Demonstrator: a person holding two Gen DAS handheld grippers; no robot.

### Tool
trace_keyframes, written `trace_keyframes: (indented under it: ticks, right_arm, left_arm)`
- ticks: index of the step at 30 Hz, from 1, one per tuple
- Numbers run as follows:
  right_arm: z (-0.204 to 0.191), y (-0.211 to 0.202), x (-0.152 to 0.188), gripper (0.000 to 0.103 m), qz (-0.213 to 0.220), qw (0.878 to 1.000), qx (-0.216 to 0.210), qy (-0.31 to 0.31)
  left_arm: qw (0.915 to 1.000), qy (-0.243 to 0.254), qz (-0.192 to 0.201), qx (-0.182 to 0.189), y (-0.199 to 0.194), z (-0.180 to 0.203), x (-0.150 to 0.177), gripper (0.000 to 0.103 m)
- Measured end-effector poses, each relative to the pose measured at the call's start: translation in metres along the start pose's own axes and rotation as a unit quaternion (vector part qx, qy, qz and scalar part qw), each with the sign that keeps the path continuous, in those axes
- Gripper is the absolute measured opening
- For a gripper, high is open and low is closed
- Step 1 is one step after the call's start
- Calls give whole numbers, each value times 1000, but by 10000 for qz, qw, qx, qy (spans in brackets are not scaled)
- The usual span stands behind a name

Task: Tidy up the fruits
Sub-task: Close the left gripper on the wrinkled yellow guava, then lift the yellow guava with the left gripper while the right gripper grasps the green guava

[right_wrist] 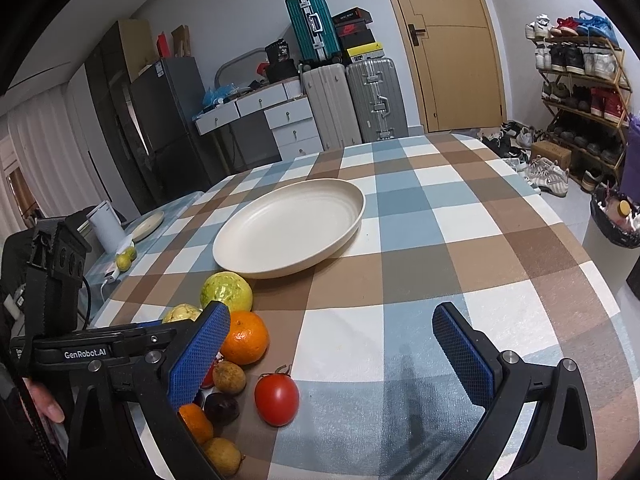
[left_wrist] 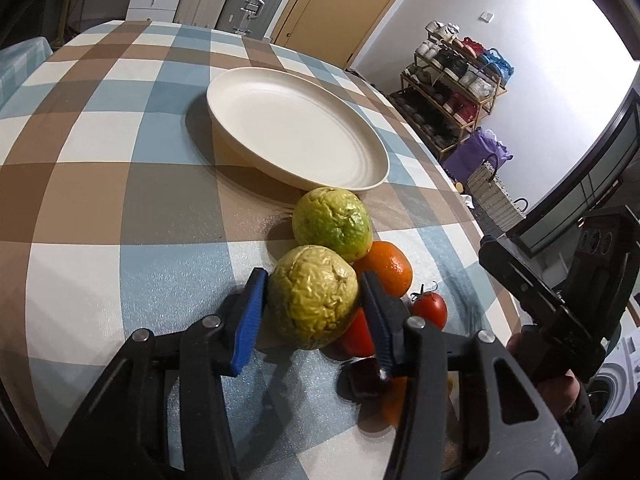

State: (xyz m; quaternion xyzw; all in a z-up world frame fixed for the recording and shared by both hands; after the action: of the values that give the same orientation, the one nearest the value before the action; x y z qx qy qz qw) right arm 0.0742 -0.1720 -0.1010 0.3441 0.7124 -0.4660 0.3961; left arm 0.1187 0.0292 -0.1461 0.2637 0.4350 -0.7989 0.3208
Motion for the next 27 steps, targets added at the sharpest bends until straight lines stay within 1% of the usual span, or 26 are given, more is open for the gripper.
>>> trace_keyframes:
  ticks: [8, 16, 19, 23, 27]
  right_arm:
    - [-5, -3, 0, 103, 11, 10000, 50, -66]
    - [-21, -2, -9, 103, 0, 9997, -69, -218]
    - [-29, 4, -13, 103, -143, 9992, -286, -226]
    - [-45, 18, -17, 103, -459, 9965, -638, -277]
    - [-62, 35, -19, 103, -844, 9905, -1042, -319]
  left_arm:
    - [9998, -15, 203, 35, -13, -3, -3, 44]
    - [9993, -31, 377, 53, -26, -17, -5, 44]
    - [9990, -128, 423, 61, -31, -24, -4, 44]
    - [9985, -172, 512, 39, -38, -32, -5, 44]
    - [9980, -135, 616, 50, -48, -37, -7, 44]
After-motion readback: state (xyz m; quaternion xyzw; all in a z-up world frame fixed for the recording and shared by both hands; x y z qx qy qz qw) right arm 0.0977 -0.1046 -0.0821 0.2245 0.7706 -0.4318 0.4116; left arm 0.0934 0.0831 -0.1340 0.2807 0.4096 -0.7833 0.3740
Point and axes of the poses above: each gripper's, at about its wrist camera, not at the fingertips, and y roughly the way its jaws point, z to its right, x to its underside, the point moved 1 cm from there along y, roughly the way its jaws point, and after that the axes turned 13 degrees about z, right-handed, at the moved point
